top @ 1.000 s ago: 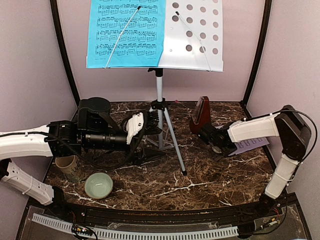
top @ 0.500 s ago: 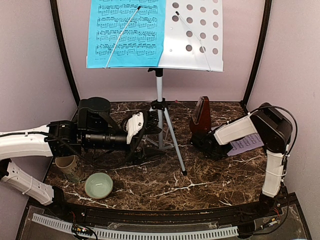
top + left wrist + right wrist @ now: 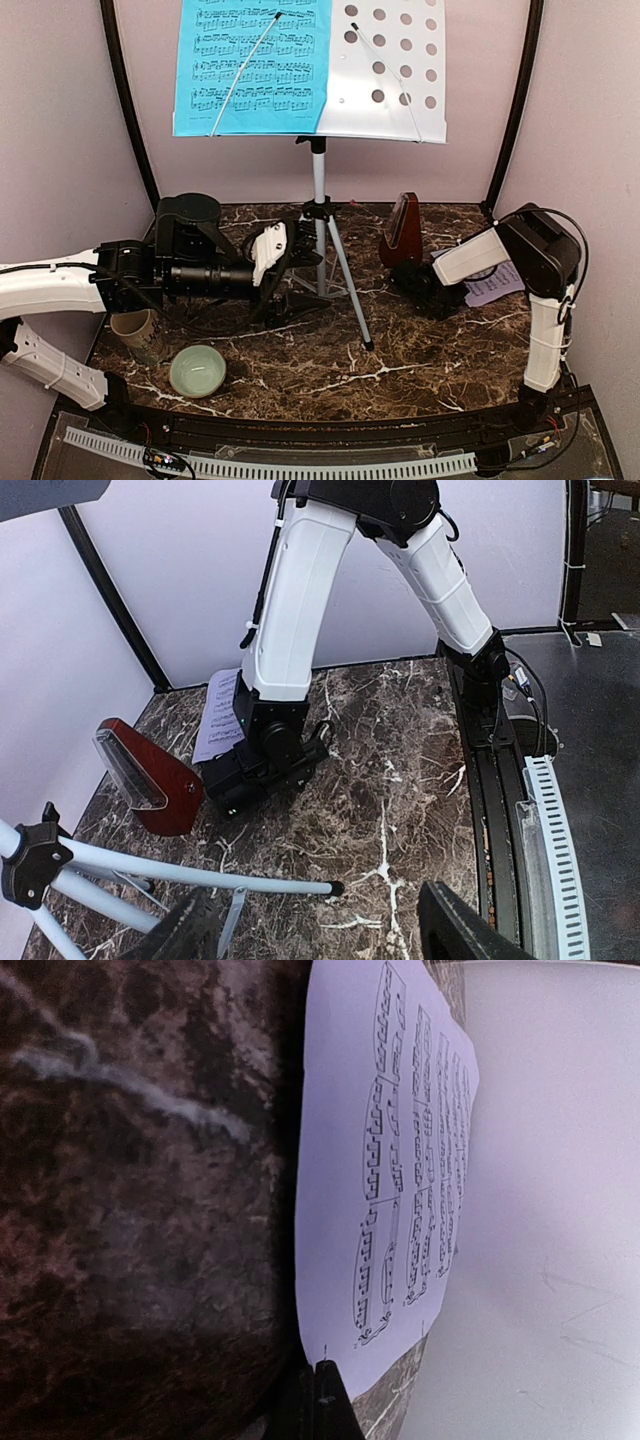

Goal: Set up the instrument practice props

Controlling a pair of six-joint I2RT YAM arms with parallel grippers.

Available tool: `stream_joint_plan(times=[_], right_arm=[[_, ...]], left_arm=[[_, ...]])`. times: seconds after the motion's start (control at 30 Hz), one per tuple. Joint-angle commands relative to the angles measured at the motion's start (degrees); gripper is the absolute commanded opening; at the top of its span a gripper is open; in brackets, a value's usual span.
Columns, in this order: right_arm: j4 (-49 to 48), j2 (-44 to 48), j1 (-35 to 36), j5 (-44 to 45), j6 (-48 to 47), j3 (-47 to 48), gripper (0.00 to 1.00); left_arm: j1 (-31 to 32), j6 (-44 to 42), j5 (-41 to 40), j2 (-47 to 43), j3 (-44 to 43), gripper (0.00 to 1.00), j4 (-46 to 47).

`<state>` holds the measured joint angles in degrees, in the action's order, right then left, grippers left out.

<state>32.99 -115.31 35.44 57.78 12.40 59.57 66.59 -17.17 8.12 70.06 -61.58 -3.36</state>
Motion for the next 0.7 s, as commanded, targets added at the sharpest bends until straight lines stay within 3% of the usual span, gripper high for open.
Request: stream_joint_plan(times=[0.0,0.17,0.43,0.67], right_arm=[[0.21,-0.15,-0.01,-11.7,-0.92,1.38,0.0],[1.0,8.54,0.81,-20.18,1.47,2.63,0.0],[0.31,32.75,0.79,-37.13,11.76,1.12,0.0],[-6.69,55.15,0.93,-44.7,28.68,-1.35,0.0]], left_arm=[[-0.32,0.2,0.47,-1.1,-1.36,0.7,1.33],[-0.36,0.23,-0.58,-1.72,-0.6,0.7,1.82],[-0.32,2.29,-4.98,-2.23,2.62,0.7,7.85],[-0.27,7.11,-7.97,1.77,2.83,0.74,13.83]])
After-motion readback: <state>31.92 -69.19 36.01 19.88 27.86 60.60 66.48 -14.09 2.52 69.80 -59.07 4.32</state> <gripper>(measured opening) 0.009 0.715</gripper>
